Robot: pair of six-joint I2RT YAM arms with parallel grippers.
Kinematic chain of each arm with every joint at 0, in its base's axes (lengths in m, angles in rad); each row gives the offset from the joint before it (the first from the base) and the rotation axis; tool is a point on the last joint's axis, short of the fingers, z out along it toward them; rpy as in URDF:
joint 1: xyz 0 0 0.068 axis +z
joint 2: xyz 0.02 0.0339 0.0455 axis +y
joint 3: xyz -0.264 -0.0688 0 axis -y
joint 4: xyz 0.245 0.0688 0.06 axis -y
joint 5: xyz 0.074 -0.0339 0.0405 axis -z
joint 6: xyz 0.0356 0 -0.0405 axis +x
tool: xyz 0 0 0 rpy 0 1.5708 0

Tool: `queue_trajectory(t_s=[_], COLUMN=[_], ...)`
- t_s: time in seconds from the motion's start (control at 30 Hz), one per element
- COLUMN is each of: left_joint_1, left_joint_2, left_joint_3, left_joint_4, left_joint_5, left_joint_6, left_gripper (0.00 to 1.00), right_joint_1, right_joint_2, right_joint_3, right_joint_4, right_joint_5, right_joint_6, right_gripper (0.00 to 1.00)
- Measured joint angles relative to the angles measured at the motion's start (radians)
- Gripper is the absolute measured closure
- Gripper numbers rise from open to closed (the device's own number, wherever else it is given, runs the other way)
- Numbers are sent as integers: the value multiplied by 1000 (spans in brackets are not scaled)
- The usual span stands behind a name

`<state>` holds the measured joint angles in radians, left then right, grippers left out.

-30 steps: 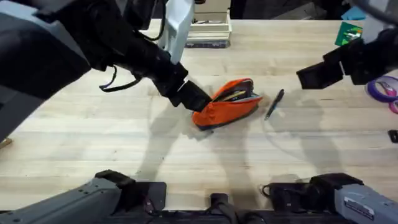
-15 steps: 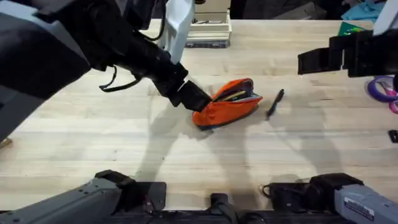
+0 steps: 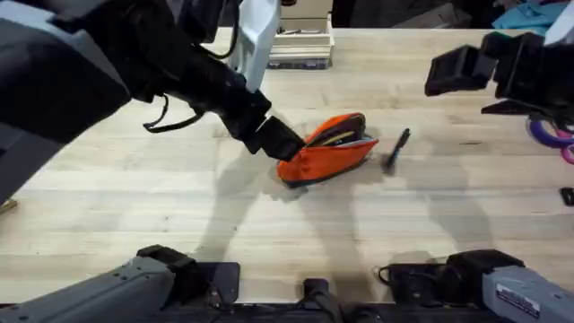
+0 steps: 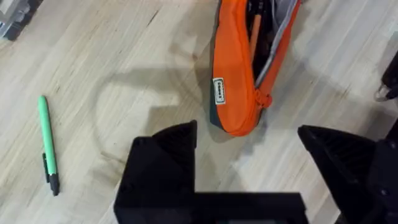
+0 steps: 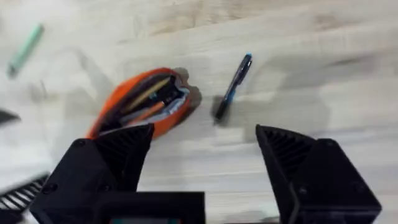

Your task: Unzip the bag, pick up the pens from the table one at a time and place them inside, then zip the bag closed.

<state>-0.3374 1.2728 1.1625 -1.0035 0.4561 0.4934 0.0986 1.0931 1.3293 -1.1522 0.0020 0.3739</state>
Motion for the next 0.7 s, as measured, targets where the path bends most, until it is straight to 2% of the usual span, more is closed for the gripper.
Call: queue_trajectory(t_s=[0.13, 0.27, 0.53, 0.7], left_joint_1=[0, 0, 0, 0], left_joint_2=[0, 0, 0, 0], left_joint_3=[0, 0, 0, 0], left_joint_4=[0, 0, 0, 2], left_joint_5=[0, 0, 0, 0], left_joint_6=[0, 0, 0, 0], left_gripper=[8, 7, 7, 7], right_joint_1=[0, 0, 0, 0], right_joint_2=[0, 0, 0, -1], right_joint_3=[0, 0, -10, -97], right_joint_4=[0, 0, 16, 68], right_joint_5=[43, 105, 174, 193], right_joint_6=[186, 277, 334, 339], right_gripper=[3, 4, 3, 3])
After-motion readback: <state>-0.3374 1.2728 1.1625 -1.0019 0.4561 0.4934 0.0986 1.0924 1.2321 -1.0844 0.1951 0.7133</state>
